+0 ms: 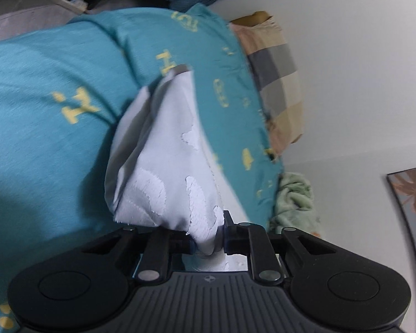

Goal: Fold clothes

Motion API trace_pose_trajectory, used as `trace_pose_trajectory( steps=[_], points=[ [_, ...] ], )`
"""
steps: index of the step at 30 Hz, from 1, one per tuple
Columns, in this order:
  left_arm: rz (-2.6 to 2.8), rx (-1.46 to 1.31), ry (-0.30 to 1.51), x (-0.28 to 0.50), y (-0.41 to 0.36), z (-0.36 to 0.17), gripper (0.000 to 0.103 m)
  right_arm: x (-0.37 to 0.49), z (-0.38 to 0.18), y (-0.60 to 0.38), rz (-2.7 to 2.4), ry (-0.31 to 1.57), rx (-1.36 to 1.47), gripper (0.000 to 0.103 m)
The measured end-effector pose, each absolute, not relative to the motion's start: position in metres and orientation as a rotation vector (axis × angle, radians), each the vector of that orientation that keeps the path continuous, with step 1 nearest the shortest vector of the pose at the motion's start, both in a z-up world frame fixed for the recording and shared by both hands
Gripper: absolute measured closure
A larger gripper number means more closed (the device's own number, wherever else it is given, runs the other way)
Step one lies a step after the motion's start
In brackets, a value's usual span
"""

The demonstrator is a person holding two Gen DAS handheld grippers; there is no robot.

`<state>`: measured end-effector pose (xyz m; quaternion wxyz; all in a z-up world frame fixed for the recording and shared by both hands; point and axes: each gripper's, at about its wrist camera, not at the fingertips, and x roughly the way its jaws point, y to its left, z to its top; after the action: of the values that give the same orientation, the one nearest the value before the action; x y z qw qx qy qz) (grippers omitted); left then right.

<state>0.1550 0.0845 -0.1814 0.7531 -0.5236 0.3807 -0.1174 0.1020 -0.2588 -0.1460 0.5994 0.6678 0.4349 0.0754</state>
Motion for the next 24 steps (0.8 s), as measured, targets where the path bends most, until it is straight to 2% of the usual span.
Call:
trace_pose_trajectory(
  steps=[10,14,16,19,24],
  points=[
    [-0.286,-1.183,0.788,0.158,0.082,-0.174,0.086,0.132,-0.188,-0.269,-0.025,0.831,1.698,0.025],
    [-0.285,-1.196,0.793,0.159,0.086,-0.176,0.086,0.13,-0.19,-0.282,-0.083,0.777,1.678,0.063],
    [-0.288,-1.199,0.796,0.16,0.088,-0.175,0.086,0.133,-0.18,-0.281,-0.07,0.766,1.609,0.077],
    [-0.291,-1.204,0.8,0.16,0.092,-0.174,0.086,0.133,-0.165,-0.278,-0.05,0.732,1.545,0.083],
    [-0.307,-1.252,0.832,0.157,0.099,-0.167,0.086,0.124,-0.136,-0.279,-0.026,0.732,1.47,0.085]
  ],
)
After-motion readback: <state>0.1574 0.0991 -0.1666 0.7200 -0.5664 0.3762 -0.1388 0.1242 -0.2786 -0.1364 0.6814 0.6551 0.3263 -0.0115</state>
